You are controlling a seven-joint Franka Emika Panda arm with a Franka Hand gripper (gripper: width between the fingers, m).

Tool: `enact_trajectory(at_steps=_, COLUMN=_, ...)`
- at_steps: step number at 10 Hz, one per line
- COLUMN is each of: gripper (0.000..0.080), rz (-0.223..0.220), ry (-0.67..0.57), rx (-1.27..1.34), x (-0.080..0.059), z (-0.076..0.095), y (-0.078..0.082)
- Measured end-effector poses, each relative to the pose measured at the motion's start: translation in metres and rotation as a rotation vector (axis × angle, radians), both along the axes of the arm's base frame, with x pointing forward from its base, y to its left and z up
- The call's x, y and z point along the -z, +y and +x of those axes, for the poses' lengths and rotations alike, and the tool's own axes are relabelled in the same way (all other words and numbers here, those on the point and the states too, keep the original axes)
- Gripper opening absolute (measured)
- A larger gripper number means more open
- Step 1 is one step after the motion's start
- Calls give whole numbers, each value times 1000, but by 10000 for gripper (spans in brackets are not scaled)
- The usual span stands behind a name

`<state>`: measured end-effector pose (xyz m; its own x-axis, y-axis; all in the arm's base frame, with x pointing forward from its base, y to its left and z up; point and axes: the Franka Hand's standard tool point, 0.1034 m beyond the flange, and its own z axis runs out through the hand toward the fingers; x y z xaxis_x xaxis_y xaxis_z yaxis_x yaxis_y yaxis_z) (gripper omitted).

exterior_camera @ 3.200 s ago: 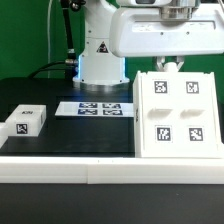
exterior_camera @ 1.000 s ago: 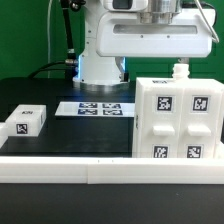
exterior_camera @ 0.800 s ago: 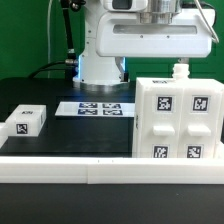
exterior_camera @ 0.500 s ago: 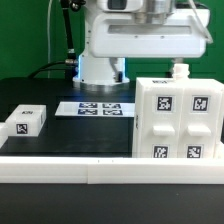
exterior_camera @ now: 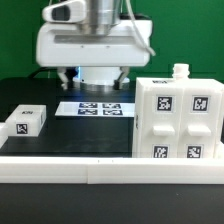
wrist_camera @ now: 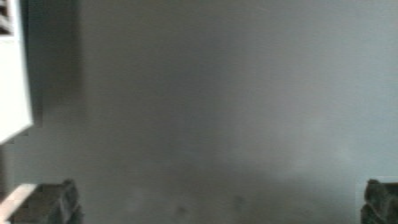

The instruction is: Assemble cabinet

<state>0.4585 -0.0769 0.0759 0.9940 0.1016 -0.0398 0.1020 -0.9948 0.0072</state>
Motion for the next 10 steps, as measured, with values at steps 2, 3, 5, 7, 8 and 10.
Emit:
enact_trajectory(at_steps=2, gripper=797, rz=-2, ry=1, rx=-4, x=1, z=0, y=-14)
enact_trajectory(at_steps=3, gripper=797, rz=-3, ry=2, rx=-11, x=1, z=-1, y=-20)
enact_trajectory(at_steps=5, gripper=797, rz=-8, ry=3, rx=-7, x=2, z=-4, y=-33)
enact_trajectory(at_steps=7, gripper=797, rz=-18, ry=16, rx=-9, x=12, z=-14, y=-60)
enact_trajectory(at_steps=8, gripper=797, rz=-19, ry=24, rx=-10, x=16, z=-18, y=-69)
enact_trajectory(at_steps=10, gripper=797, rz=-22, ry=32, rx=-19, x=24, z=-26, y=-84)
